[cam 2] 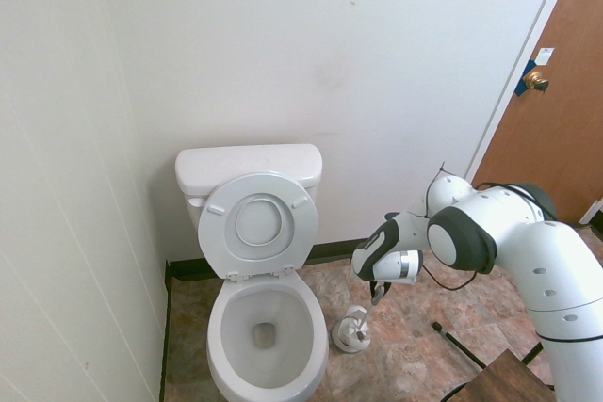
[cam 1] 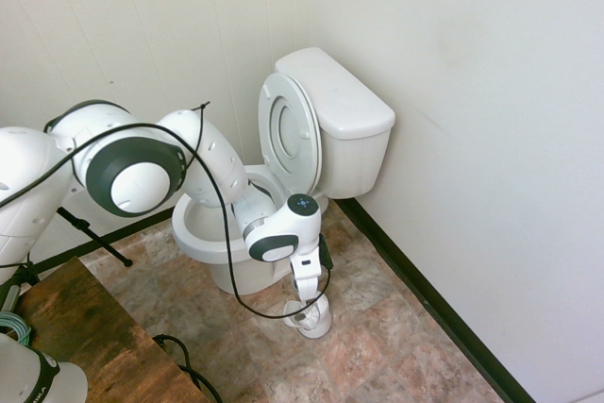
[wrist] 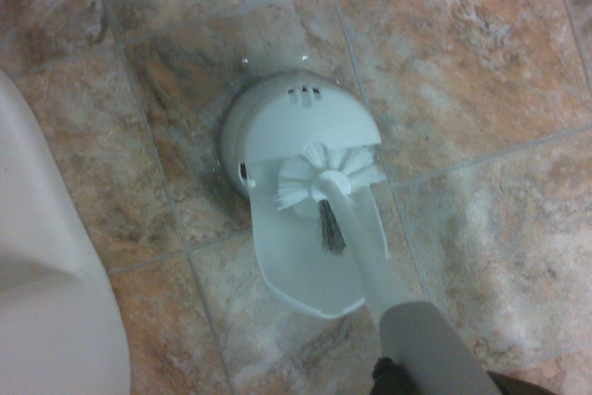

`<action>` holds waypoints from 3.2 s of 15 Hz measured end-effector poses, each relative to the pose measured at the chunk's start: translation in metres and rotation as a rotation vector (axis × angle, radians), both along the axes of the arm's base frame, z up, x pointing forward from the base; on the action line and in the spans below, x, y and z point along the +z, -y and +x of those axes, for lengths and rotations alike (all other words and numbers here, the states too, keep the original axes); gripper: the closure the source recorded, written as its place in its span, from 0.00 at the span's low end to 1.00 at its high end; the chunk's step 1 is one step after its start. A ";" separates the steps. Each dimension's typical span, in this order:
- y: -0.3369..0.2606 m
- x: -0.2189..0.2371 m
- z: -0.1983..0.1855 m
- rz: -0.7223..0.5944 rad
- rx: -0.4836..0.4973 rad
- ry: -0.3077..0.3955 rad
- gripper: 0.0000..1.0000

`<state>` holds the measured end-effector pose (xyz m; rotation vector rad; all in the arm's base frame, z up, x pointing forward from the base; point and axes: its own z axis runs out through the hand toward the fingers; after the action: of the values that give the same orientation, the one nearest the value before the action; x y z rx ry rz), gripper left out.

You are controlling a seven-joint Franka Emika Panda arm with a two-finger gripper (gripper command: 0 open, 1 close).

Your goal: Clean the toilet

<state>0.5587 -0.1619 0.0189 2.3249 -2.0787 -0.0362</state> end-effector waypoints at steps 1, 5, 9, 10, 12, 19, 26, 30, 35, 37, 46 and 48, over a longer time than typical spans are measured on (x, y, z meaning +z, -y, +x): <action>-0.003 0.013 -0.004 0.000 0.000 0.004 1.00; -0.001 0.074 -0.029 -0.010 -0.019 0.027 1.00; 0.007 0.150 -0.045 -0.053 -0.006 0.051 1.00; 0.004 0.173 -0.046 -0.062 0.003 0.055 1.00; -0.009 0.219 -0.045 -0.087 0.020 0.062 1.00; -0.130 0.382 -0.058 -0.128 0.139 0.100 1.00; -0.213 0.429 -0.045 -0.042 0.286 0.174 1.00; -0.248 0.431 -0.031 -0.026 0.344 0.182 1.00; -0.307 0.390 0.005 -0.026 0.428 0.157 1.00; -0.333 0.364 0.025 -0.021 0.452 0.157 1.00; -0.365 0.236 0.121 0.016 0.424 0.139 1.00; -0.367 0.221 0.128 0.023 0.414 0.136 1.00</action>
<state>0.6863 0.2050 0.2398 2.7897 -1.6067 0.1089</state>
